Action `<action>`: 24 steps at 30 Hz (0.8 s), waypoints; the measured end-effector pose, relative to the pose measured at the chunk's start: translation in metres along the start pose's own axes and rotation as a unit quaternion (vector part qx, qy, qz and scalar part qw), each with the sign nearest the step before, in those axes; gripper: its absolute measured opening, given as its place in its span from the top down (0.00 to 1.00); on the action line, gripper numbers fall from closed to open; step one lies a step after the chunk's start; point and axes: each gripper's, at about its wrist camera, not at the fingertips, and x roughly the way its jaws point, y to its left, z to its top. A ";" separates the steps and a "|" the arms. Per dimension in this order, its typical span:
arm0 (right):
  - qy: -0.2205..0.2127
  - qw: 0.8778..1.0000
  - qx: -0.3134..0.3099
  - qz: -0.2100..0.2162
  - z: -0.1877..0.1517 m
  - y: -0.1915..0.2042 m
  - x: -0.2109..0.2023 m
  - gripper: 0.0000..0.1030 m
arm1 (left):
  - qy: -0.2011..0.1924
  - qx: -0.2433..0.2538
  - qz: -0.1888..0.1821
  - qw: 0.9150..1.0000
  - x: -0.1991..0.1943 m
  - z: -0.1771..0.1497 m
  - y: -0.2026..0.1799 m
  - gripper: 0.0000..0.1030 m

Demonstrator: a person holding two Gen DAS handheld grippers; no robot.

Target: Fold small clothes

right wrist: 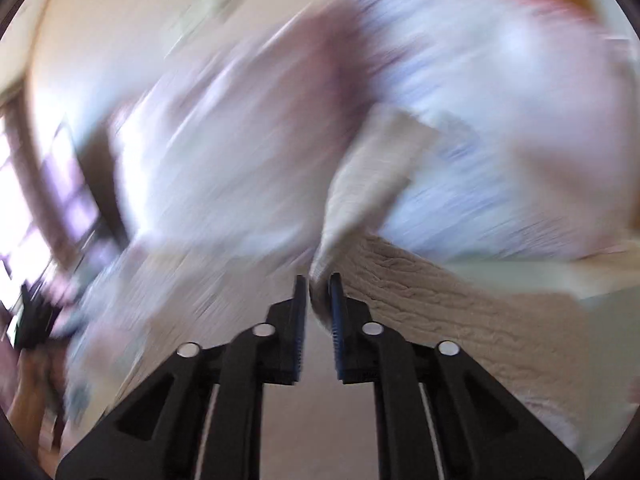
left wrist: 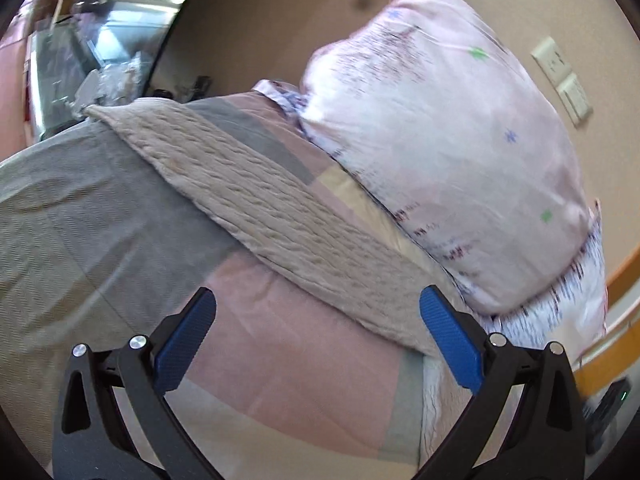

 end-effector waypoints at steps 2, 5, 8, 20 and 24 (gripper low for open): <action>0.055 0.997 -0.031 0.038 -0.023 0.037 0.024 0.64 | 0.003 -0.051 -0.009 0.999 0.001 0.011 0.015 0.02; 0.021 0.999 -0.019 0.025 -0.032 0.028 0.006 0.28 | -0.005 -0.109 -0.013 0.994 0.004 0.026 0.038 0.09; -0.015 1.000 0.020 -0.017 -0.016 -0.016 -0.022 0.21 | -0.022 -0.136 0.001 0.990 0.006 0.042 0.054 0.21; -0.045 0.982 0.139 -0.123 -0.060 -0.147 -0.107 0.16 | -0.025 -0.229 0.029 0.973 0.037 0.091 0.108 0.86; -0.033 0.983 0.133 -0.124 -0.073 -0.152 -0.104 0.16 | -0.033 -0.165 0.061 0.984 0.034 0.096 0.073 0.93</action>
